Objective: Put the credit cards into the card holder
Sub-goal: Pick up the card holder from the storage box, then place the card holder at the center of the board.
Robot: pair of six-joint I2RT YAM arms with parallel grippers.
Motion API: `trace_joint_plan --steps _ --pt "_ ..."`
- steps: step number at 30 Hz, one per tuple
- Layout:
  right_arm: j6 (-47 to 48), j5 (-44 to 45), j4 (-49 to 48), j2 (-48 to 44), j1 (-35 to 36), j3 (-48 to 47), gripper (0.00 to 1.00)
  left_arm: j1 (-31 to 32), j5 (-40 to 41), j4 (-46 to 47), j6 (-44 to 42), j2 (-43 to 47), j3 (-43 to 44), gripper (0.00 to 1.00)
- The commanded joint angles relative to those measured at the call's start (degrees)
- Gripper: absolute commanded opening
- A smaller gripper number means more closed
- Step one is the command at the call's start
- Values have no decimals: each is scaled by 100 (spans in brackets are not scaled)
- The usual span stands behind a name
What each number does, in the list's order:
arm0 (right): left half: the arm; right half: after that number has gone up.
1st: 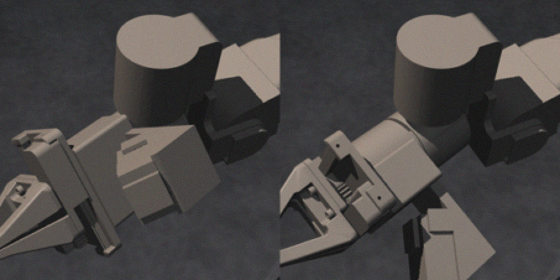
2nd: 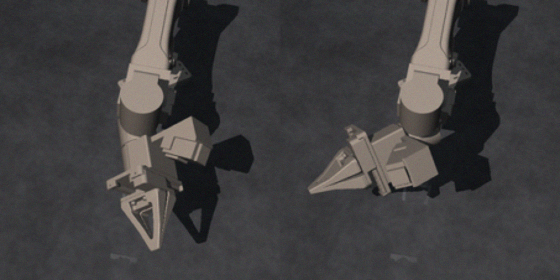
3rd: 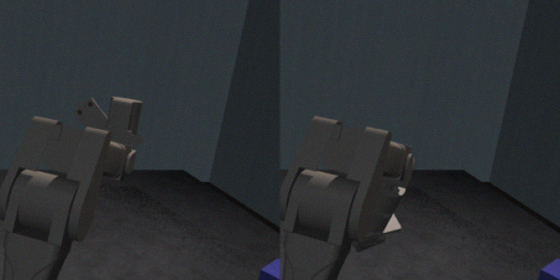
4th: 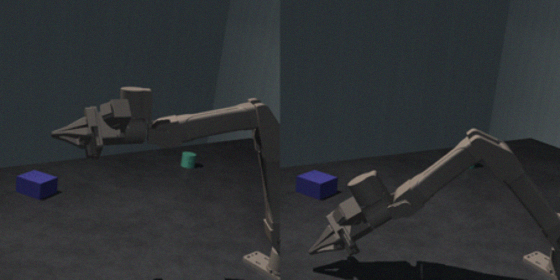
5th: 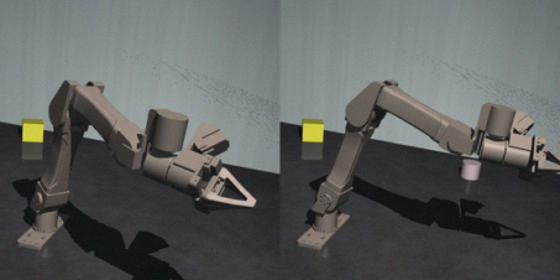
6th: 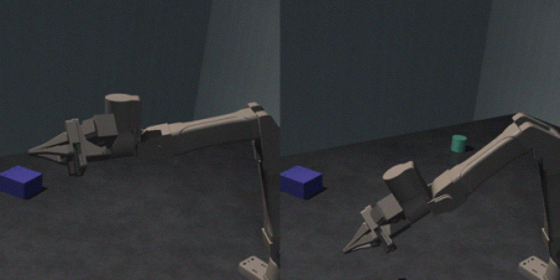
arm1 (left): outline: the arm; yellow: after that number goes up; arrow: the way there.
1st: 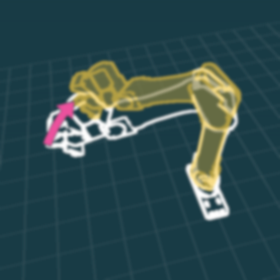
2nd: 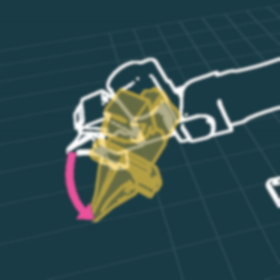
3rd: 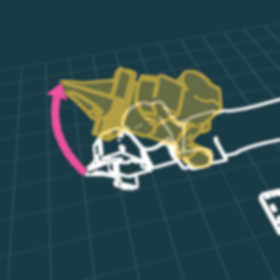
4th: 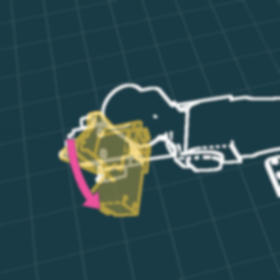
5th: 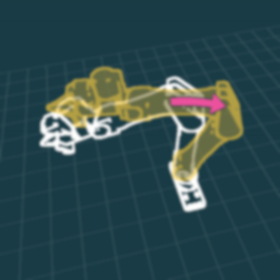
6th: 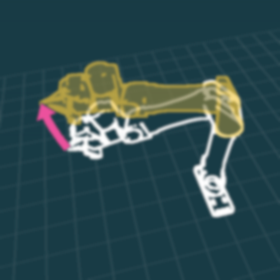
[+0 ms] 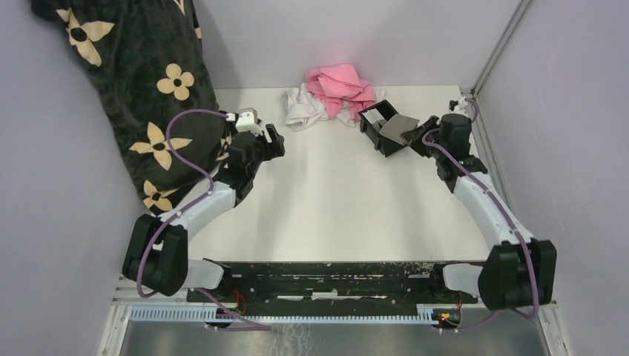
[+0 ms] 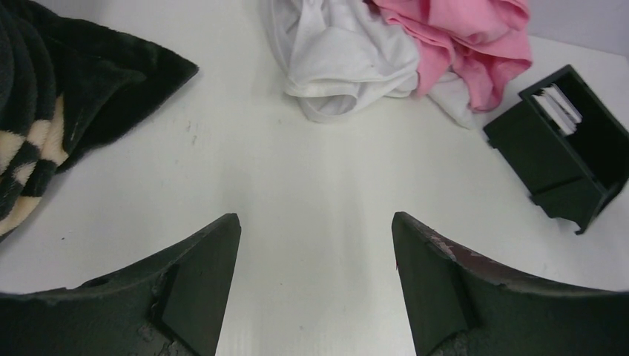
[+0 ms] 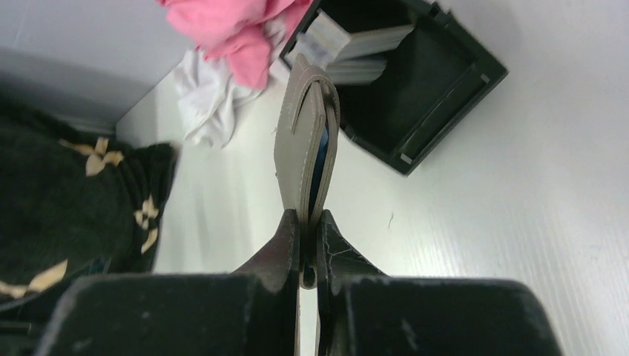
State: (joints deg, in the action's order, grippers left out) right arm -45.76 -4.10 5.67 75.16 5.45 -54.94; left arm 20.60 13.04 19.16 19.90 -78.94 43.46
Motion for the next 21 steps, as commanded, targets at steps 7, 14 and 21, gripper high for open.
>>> trace_joint_plan --steps 7,14,21 --pt "528 -1914 632 -1803 287 1094 1 478 -683 -860 326 1212 22 82" --pt "1482 -283 1774 -2693 1504 854 1 671 -1019 -1578 591 1508 101 81" --pt "2189 2031 2141 -2431 2719 574 1 718 -1040 -2407 1163 1352 545 81"
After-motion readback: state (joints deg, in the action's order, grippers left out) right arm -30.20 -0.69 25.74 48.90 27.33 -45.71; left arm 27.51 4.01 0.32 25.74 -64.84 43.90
